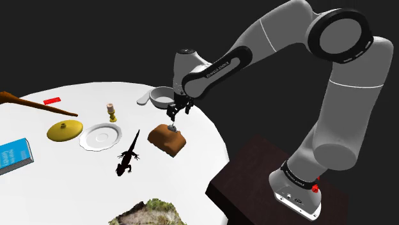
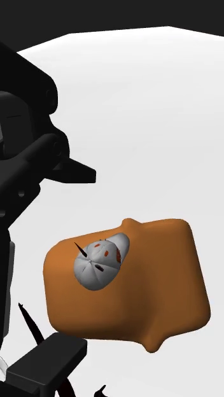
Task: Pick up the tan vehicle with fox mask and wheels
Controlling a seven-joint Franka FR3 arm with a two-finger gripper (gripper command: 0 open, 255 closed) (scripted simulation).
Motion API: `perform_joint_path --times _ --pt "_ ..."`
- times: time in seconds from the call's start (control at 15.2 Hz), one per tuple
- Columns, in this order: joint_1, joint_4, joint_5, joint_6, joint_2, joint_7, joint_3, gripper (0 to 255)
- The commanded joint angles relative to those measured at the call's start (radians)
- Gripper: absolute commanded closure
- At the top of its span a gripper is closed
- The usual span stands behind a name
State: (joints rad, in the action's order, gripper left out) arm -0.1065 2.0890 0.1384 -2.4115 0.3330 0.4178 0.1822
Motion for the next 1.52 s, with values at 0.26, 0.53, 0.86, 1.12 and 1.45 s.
perform_joint_path --times 0.26,0.53,0.86,1.12,1.45 --pt "-0.035 -0.152 0.031 -0.027 0.183 0.049 -0.018 0" --pt "-0.04 -0.155 0.042 -0.064 0.224 0.057 -0.026 0" --pt "-0.044 -0.159 0.049 -0.088 0.252 0.061 -0.031 255" --pt "-0.044 -0.159 0.049 -0.088 0.253 0.061 -0.032 255" --pt "-0.044 -0.159 0.049 -0.087 0.251 0.062 -0.031 255"
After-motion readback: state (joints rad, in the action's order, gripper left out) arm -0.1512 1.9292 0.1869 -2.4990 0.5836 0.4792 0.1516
